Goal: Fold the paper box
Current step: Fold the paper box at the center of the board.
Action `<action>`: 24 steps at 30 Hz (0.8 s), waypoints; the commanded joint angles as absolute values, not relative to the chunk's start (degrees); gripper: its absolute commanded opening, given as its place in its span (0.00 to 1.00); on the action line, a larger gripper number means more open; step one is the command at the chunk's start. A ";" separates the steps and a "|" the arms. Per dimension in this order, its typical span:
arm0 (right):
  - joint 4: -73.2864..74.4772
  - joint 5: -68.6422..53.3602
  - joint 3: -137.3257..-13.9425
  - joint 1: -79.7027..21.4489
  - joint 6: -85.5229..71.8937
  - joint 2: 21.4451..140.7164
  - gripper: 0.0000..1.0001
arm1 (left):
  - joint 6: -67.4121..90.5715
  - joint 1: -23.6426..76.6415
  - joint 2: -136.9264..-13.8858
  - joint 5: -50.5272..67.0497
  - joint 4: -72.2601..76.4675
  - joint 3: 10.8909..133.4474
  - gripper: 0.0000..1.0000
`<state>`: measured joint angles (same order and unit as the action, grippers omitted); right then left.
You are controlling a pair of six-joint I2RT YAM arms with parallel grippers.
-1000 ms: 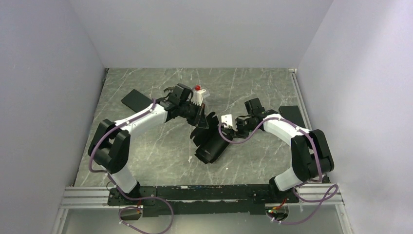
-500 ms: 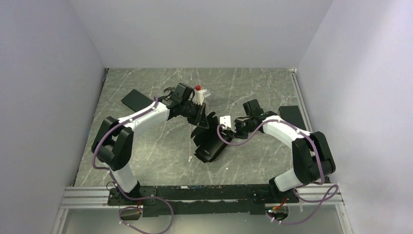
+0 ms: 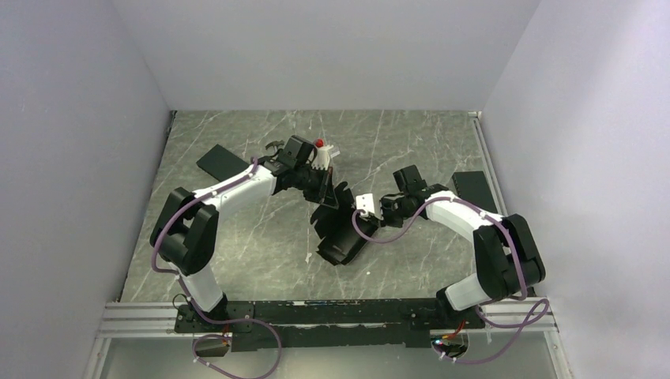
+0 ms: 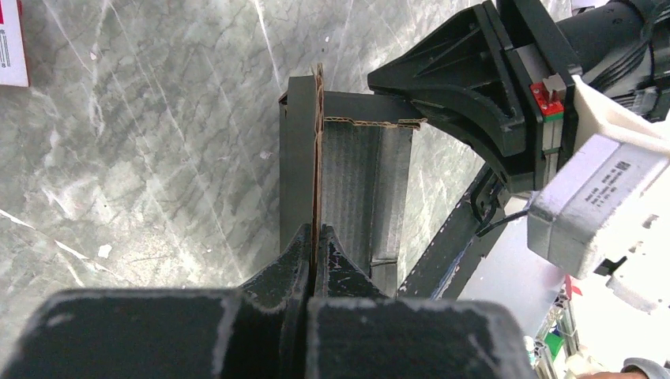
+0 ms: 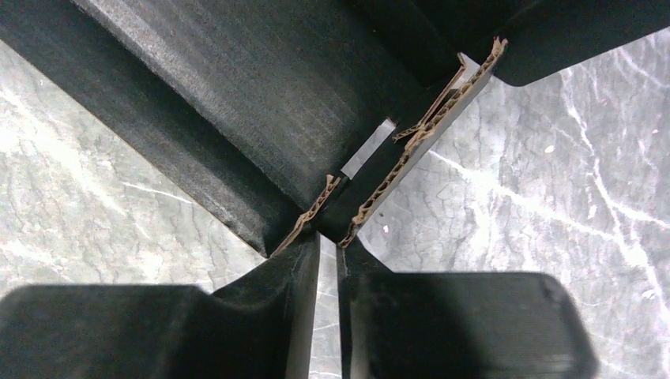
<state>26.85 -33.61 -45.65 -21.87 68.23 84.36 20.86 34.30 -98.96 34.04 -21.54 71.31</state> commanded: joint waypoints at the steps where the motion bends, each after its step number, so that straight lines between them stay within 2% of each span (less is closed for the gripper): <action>1: 28.92 -39.50 -46.10 -23.19 74.16 81.75 0.20 | 23.60 35.07 -98.52 35.16 -16.55 72.30 0.00; 9: 34.61 -39.99 -46.96 -23.80 82.29 82.74 0.33 | 22.93 35.07 -98.94 34.57 -17.27 72.74 0.00; 13: 36.99 -39.77 -48.16 -23.98 86.01 83.54 0.34 | 22.22 35.07 -99.54 34.41 -18.41 73.49 0.00; 19: 40.24 -40.17 -48.43 -24.50 90.90 83.82 0.31 | 21.65 34.97 -99.90 33.42 -19.59 73.75 0.00; 24: 42.96 -37.82 -49.14 -25.60 93.75 84.55 0.32 | 21.36 34.84 -100.65 33.29 -20.07 74.43 0.00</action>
